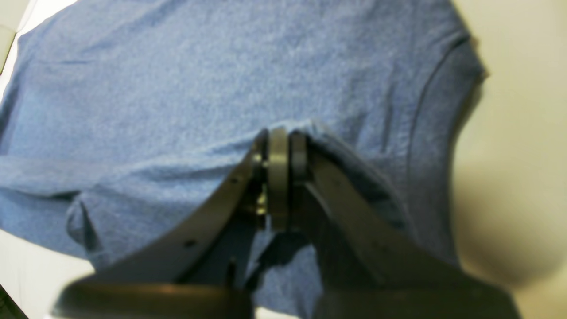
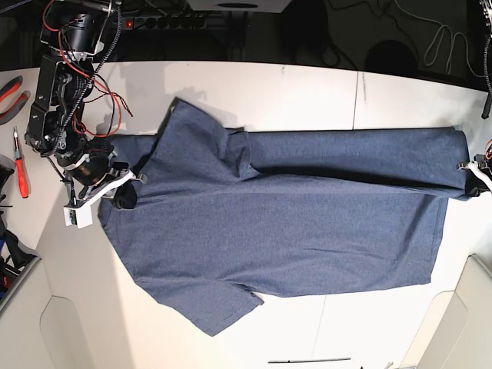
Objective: Layout the t-shirt on the table in an organized manner, then fold the t-shirt properly
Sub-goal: 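Grasp the shirt edges with both grippers and pull them taut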
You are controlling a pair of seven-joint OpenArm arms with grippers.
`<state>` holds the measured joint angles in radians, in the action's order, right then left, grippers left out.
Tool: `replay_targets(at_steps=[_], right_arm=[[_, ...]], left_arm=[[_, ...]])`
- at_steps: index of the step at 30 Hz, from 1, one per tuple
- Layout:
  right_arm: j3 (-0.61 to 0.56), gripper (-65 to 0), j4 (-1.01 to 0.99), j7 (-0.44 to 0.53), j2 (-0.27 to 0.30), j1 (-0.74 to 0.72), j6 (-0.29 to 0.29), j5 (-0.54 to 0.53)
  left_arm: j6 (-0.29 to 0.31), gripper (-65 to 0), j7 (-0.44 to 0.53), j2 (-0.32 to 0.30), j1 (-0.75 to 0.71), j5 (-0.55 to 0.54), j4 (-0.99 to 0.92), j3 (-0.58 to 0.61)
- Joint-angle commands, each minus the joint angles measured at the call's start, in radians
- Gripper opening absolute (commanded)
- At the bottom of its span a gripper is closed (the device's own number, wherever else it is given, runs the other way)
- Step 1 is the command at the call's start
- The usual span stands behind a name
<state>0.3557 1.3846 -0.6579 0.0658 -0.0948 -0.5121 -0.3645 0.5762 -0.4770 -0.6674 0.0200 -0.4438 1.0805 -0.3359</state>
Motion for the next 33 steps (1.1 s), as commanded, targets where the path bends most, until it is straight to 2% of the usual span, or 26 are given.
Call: replay_targets(at_steps=[1, 6, 8, 9, 11, 12, 13, 20, 22, 23, 24, 25, 26, 27, 29, 33], right_arm=[[0.001, -65.0, 0.016, 0.031, 0.006, -0.019, 0.004, -0.001], [0.001, -65.0, 0.016, 0.029, 0.006, -0.018, 0.019, 0.029], [0.001, -65.0, 0.016, 0.030, 0.006, -0.019, 0.019, 0.029], [0.001, -62.9, 0.016, 0.030, 0.006, -0.019, 0.019, 0.028], [0.001, -44.8, 0.016, 0.033, 0.006, -0.019, 0.019, 0.028], [0.001, -39.6, 0.016, 0.037, 0.006, -0.019, 0.019, 0.028], [0.001, -38.1, 0.016, 0.039, 0.006, -0.021, 0.019, 0.028], [0.001, -38.5, 0.046, 0.040, 0.006, -0.050, 0.007, -0.027], [0.001, -38.6, 0.083, 0.024, 0.003, -0.051, 0.006, -0.040], [0.001, -40.1, 0.105, 0.011, 0.003, -0.051, 0.006, -0.040], [0.001, -44.6, 0.122, -0.014, 0.002, -0.051, 0.006, -0.040], [0.001, -52.1, 0.134, -0.046, 0.003, -0.051, 0.006, -0.040], [0.001, -62.1, 0.140, -0.076, 0.003, -0.051, 0.006, -0.039], [0.001, -65.0, 0.140, -0.097, 0.003, -0.048, 0.007, -0.037], [0.001, -65.0, 0.140, -0.105, 0.003, -0.031, 0.007, 0.003], [0.001, -65.0, 0.139, -0.083, 0.004, 0.009, 0.027, 0.175]], left_arm=[[-0.008, -65.0, 0.031, -0.028, 0.016, -0.007, 0.012, -0.008], [0.011, -65.0, 0.062, -0.028, 0.016, -0.006, 0.012, -0.008], [0.023, -48.9, 0.063, -0.028, 0.016, 0.007, 0.012, -0.008], [0.015, -43.0, 0.063, -0.027, 0.016, 0.008, 0.012, -0.008], [-0.038, -39.8, 0.063, -0.028, 0.016, 0.008, 0.012, -0.008], [-0.062, -39.8, 0.063, -0.028, 0.016, 0.008, 0.012, -0.008], [-0.070, -39.9, 0.063, -0.028, 0.016, 0.008, 0.012, -0.008], [-0.062, -40.1, 0.061, -0.028, 0.015, -0.018, 0.018, -0.009], [0.010, -44.6, 0.061, -0.028, 0.012, -0.068, 0.027, -0.009], [0.056, -49.5, 0.056, -0.028, 0.013, -0.093, 0.029, -0.009], [0.096, -55.8, 0.050, -0.027, 0.013, -0.120, 0.029, -0.009], [0.122, -63.3, 0.037, -0.024, 0.013, -0.148, 0.029, -0.009], [0.122, -65.0, 0.019, -0.019, 0.013, -0.164, 0.029, -0.009], [0.122, -65.0, 0.004, -0.010, 0.013, -0.166, 0.029, -0.009], [0.122, -65.0, -0.038, 0.016, 0.012, -0.159, 0.028, -0.008], [0.122, -65.0, -0.089, 0.087, 0.012, -0.093, 0.027, -0.008]])
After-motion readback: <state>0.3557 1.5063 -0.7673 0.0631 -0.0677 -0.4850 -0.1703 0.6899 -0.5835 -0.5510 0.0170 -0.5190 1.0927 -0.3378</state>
